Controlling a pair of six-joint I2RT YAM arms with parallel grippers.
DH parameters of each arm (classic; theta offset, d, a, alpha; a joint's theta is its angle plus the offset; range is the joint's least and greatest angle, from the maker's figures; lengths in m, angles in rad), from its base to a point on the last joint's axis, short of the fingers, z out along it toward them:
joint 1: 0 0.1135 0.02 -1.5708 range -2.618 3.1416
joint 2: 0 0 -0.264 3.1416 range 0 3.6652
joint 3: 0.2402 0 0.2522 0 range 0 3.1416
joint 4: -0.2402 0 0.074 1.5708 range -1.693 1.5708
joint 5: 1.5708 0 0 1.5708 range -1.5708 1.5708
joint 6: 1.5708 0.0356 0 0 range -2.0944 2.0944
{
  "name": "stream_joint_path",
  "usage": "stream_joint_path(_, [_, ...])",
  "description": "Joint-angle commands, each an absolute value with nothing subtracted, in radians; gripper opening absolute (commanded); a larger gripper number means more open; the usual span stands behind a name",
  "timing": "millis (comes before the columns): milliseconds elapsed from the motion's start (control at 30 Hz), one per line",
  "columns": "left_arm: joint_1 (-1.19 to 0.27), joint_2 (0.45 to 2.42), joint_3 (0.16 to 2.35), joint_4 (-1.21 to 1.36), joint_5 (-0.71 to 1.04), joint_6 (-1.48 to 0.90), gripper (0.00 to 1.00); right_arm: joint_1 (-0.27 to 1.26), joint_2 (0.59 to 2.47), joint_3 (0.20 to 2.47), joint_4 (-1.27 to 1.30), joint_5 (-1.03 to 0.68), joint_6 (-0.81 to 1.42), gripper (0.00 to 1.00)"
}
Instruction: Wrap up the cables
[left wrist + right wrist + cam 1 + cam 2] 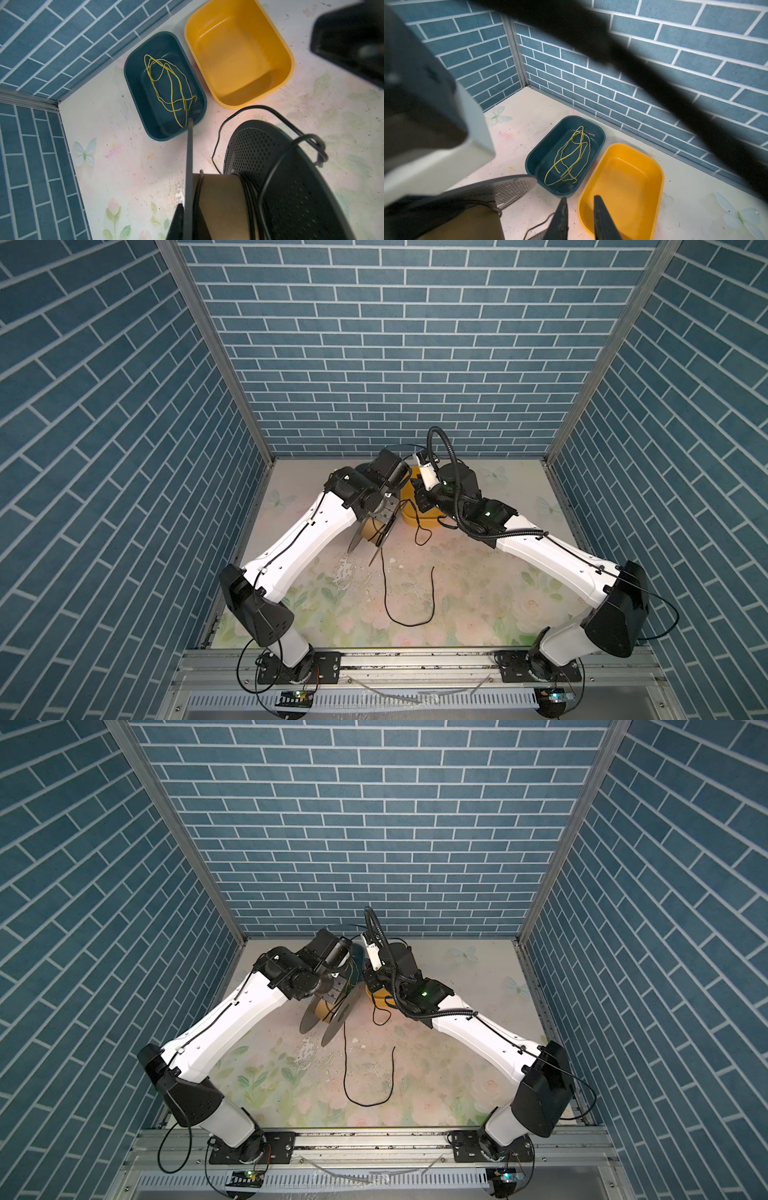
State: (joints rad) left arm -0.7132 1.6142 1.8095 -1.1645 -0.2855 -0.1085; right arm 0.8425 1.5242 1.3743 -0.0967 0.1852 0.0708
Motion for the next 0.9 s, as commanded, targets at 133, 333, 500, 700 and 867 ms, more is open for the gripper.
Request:
stream_joint_path(133, [-0.702,1.569,1.949,-1.237,-0.191,-0.057,0.0,0.818,1.514,1.303,-0.075,0.109,0.105,0.36])
stream_joint_path(333, [-0.664,1.598,2.066,-1.307,-0.082,-0.039,0.0,0.792,1.428,1.24,-0.107,0.081,0.102,0.63])
stream_joint_path(500, [-0.608,1.619,2.105,-1.323,0.007,-0.034,0.0,0.772,1.332,1.169,-0.134,0.104,0.095,0.79])
stream_joint_path(700, [-0.552,1.643,2.15,-1.333,0.081,-0.035,0.0,0.749,1.229,1.064,-0.147,0.197,0.097,0.8])
stream_joint_path(867, [-0.53,1.668,2.192,-1.344,0.117,-0.038,0.0,0.746,1.177,0.949,-0.086,0.243,0.106,0.77])
